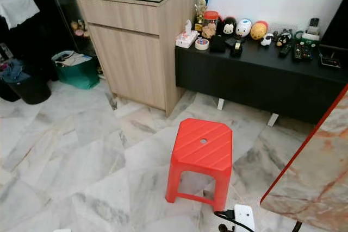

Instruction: Hang keys on a hook

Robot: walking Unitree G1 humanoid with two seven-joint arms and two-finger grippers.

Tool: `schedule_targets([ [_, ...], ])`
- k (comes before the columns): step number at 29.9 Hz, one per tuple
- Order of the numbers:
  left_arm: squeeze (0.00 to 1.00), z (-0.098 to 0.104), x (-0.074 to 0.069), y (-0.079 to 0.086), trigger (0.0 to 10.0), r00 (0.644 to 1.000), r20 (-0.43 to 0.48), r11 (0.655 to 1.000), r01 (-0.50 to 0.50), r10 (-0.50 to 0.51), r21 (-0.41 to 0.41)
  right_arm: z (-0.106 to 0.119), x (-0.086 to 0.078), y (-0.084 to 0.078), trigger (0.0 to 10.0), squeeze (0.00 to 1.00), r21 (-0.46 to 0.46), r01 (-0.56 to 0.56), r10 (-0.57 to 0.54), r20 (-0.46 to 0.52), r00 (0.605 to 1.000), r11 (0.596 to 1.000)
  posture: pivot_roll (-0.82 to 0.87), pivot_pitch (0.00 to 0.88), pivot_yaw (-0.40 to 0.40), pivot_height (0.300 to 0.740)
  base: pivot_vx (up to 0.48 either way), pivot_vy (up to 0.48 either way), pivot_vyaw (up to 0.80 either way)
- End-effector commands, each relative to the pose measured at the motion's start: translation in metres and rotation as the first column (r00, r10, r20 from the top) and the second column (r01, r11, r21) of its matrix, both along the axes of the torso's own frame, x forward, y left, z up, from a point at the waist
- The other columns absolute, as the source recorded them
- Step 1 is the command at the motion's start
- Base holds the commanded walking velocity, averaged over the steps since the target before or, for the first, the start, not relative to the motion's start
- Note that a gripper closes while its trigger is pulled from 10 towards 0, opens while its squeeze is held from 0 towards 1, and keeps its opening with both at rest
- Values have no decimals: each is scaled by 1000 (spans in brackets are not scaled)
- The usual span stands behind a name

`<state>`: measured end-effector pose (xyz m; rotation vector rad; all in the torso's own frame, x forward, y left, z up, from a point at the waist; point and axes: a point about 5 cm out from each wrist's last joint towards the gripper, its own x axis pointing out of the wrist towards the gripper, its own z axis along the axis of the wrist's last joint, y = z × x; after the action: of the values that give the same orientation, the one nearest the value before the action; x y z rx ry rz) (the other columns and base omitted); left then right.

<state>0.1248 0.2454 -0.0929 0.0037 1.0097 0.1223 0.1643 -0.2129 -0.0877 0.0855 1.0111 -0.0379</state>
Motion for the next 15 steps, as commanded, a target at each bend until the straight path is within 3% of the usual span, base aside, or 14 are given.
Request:
schedule_targets([
  [1,0,-1,0,-1,10000,999,-17,1000,30,-29,7,2,4,-1,10000,0,-7,-35,35,1,999,999,-30,0,21,740,0,0,0],
  [7,0,3,24,-18,10000,999,16,999,34,-34,-11,2,2,-6,10000,0,-28,-22,21,-18,1000,999,-40,0,15,740,0,-261,0],
  [15,0,2,22,-17,10000,999,6,999,34,-34,-13,1,0,-7,10000,0,-36,18,-19,-22,1000,999,-43,0,22,740,0,0,-55],
])
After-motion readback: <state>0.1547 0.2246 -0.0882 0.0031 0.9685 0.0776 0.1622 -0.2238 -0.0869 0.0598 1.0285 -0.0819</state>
